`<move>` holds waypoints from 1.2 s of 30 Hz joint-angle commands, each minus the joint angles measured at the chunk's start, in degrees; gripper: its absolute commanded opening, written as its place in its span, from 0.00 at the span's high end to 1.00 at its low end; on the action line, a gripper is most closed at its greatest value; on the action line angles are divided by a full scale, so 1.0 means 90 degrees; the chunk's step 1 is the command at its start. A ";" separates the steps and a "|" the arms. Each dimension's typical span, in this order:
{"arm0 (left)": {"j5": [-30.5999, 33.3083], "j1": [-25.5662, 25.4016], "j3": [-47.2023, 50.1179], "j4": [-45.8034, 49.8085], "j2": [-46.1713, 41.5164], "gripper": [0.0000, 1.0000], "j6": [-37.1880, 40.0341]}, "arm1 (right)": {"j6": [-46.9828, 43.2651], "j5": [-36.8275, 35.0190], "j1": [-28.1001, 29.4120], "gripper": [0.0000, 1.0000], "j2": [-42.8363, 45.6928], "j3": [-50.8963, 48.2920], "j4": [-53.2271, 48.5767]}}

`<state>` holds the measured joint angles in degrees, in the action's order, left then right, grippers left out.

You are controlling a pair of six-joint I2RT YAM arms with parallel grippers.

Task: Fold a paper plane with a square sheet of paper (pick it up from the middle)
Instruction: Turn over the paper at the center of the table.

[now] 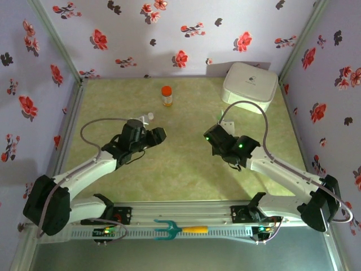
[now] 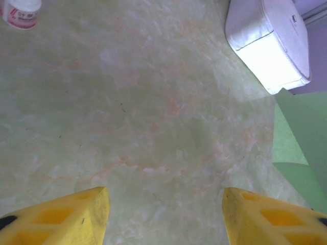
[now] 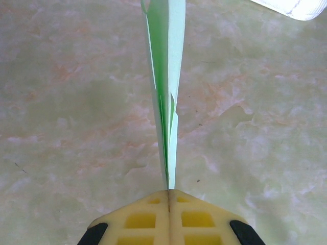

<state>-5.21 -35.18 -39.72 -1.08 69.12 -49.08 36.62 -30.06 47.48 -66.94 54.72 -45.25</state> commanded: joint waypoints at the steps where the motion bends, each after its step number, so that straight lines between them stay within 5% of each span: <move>1: -0.0112 0.0069 -0.0293 0.0215 0.0007 0.39 0.0197 | 0.0053 -0.0258 -0.0054 1.00 0.0072 0.0223 -0.0268; 13: 0.0051 0.0570 0.0119 0.0785 -0.0736 0.34 0.0549 | -0.0638 -0.0213 -0.0071 1.00 -0.0210 -0.0053 0.0282; 25: 0.0186 0.1271 0.0192 0.1443 -0.1449 0.04 0.0779 | -0.0876 -0.0707 0.0507 0.99 -0.1564 0.0069 0.0025; 36: 0.0366 0.1737 0.0159 0.2323 -0.2008 0.00 0.0967 | -0.1308 0.1040 0.0908 0.93 -0.2788 0.0208 0.1150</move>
<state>-3.77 -20.95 -38.52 16.43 54.26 -41.76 27.03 -28.05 54.52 -88.84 55.37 -38.85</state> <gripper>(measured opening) 0.995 0.065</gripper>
